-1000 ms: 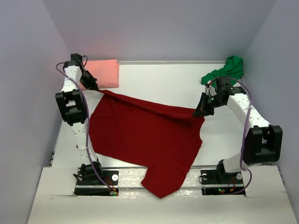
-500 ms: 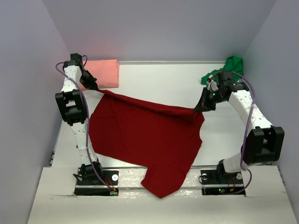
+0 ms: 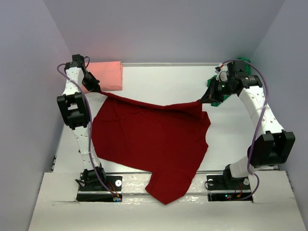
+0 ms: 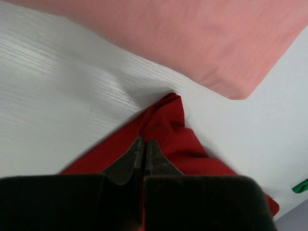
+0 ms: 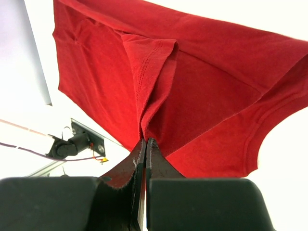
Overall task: Fold and stack the t-shirts
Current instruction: Fold the tshirt
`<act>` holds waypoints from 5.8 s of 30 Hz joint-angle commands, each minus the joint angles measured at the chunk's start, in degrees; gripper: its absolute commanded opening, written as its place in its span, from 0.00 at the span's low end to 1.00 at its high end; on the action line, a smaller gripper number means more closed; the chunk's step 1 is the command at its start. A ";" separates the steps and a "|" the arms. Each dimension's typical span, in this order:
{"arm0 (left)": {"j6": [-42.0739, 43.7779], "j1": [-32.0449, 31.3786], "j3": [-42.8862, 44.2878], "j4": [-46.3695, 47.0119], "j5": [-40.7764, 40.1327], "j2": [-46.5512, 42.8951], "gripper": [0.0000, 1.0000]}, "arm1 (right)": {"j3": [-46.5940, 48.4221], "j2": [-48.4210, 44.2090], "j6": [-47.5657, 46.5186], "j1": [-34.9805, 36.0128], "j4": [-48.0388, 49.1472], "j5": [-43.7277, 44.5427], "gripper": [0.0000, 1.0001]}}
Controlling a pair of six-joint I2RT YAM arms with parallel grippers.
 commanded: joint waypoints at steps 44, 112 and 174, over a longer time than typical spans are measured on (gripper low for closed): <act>0.91 -0.06 -2.60 -2.21 0.99 -11.63 0.00 | -1.72 -6.78 -0.66 0.49 -11.30 -6.58 0.00; 3.63 3.02 -17.29 18.80 4.51 -14.45 0.87 | -24.76 0.60 4.35 -9.25 13.48 7.83 0.85; 8.47 -1.82 -10.43 10.54 9.16 0.14 0.72 | -18.17 20.55 4.17 -10.84 23.77 11.87 0.00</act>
